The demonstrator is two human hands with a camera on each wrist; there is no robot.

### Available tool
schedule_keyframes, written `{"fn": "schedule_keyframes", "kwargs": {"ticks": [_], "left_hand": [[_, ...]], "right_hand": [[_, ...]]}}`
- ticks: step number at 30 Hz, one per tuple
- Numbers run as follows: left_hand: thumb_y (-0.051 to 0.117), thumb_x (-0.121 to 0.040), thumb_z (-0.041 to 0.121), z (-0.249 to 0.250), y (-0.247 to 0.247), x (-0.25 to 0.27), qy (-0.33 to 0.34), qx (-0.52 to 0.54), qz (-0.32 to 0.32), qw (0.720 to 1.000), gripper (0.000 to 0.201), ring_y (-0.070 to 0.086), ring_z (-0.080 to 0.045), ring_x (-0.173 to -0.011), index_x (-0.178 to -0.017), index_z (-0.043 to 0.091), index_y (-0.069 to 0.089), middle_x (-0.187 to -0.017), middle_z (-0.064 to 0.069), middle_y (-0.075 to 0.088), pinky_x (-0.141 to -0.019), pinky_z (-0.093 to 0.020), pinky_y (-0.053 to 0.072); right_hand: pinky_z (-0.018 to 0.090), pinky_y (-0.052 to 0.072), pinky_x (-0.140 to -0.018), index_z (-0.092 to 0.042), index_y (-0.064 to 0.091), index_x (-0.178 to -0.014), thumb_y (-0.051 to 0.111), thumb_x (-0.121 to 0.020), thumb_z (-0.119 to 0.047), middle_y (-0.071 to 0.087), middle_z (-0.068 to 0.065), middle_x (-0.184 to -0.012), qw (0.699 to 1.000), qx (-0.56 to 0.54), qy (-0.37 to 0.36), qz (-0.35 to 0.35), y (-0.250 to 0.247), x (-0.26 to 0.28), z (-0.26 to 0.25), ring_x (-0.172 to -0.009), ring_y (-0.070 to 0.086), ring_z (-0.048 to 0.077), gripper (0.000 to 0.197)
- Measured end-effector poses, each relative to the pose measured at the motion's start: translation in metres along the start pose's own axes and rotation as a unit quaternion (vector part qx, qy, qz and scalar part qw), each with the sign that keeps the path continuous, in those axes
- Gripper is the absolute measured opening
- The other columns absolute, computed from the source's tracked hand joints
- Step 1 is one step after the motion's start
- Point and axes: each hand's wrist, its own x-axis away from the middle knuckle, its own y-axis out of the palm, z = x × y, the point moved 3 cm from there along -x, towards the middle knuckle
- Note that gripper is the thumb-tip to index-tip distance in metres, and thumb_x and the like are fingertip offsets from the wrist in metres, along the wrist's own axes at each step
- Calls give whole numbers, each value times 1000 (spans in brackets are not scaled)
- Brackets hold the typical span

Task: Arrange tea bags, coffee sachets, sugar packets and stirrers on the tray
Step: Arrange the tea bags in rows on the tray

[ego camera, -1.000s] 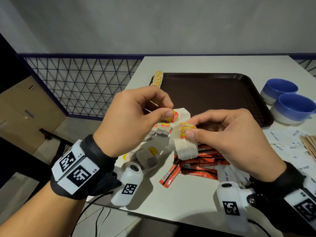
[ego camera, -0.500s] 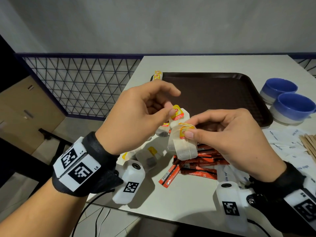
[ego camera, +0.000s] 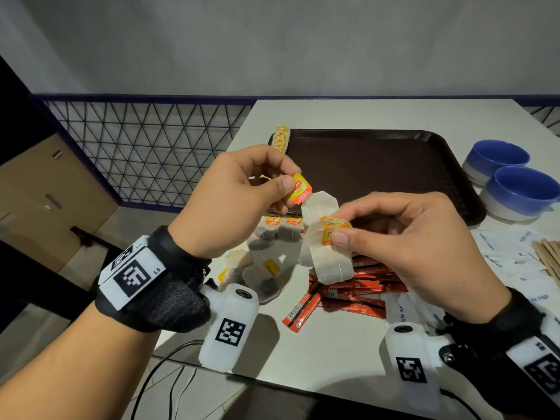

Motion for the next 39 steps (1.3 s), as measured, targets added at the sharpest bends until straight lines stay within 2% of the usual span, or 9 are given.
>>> {"fn": "schedule_keyframes", "kwargs": {"ticks": [3, 9, 14, 19, 23, 25, 30, 35, 39], "left_hand": [[62, -99, -3, -4, 2, -1, -23, 62, 0, 998, 17, 63, -25, -67, -112, 5, 70, -89, -17, 64, -69, -29, 54], [60, -99, -6, -3, 4, 0, -47, 123, -12, 991, 17, 57, -21, -63, -112, 3, 66, -79, -12, 64, -63, -25, 51], [70, -95, 2, 6, 3, 3, 8, 48, -5, 999, 9, 65, -20, -70, -101, 9, 72, -81, -7, 70, -72, -35, 57], [74, -94, 10, 16, 4, 6, 50, -29, -23, 998, 7, 71, -15, -79, -98, 15, 75, -86, -1, 76, -74, -30, 59], [74, -95, 13, 20, 7, 8, 68, -86, -33, 993, 7, 75, -21, -85, -100, 18, 75, -90, -1, 76, -83, -47, 62], [73, -95, 14, 19, 8, 9, 71, -93, -34, 993, 9, 75, -23, -84, -103, 19, 73, -93, -1, 75, -82, -48, 62], [71, -97, 12, 10, 7, 9, 32, -41, -35, 998, 12, 72, -25, -77, -109, 12, 71, -96, -12, 72, -80, -39, 61], [70, -98, 13, 5, 8, 10, 22, -4, -51, 998, 10, 69, -20, -71, -106, 9, 72, -88, -13, 74, -74, -32, 55], [76, -91, 9, 6, 10, 10, 38, 4, -37, 999, 10, 68, -19, -69, -101, 11, 76, -82, -8, 74, -73, -29, 56]], "right_hand": [[29, 62, -74, -12, 82, -94, 86, -77, -10, 80, 4, -91, 1000, 1, -12, -9, 0, 0, 0, -84, 78, 21, 17], [36, 64, -77, -10, 82, -93, 86, -76, -10, 80, 7, -92, 1000, -2, -17, -22, 2, 0, 0, -84, 77, 24, 17], [27, 62, -71, -11, 83, -93, 86, -78, -7, 81, 5, -90, 1000, 4, -7, -22, 2, -2, 1, -82, 78, 21, 17], [23, 60, -69, -9, 82, -94, 86, -77, -7, 81, 5, -88, 1000, -6, 4, -18, 3, -2, 1, -81, 79, 19, 18], [26, 62, -73, -10, 82, -94, 86, -77, -8, 81, 4, -90, 1000, -1, 2, -17, 3, -2, 0, -83, 79, 20, 18], [28, 63, -73, -11, 83, -94, 87, -77, -9, 81, 4, -90, 1000, 0, 0, -15, 3, -2, 1, -83, 79, 21, 18], [25, 61, -74, -11, 82, -94, 86, -77, -8, 81, 4, -91, 1000, -5, -6, -8, 0, -1, 1, -85, 78, 19, 18], [24, 61, -73, -11, 82, -94, 86, -77, -7, 81, 4, -92, 1000, -4, -12, -6, -1, -1, 1, -86, 78, 19, 17], [26, 62, -74, -10, 82, -95, 86, -78, -6, 81, 4, -93, 1000, -3, -12, -6, 0, -2, 2, -86, 78, 20, 18]]}}
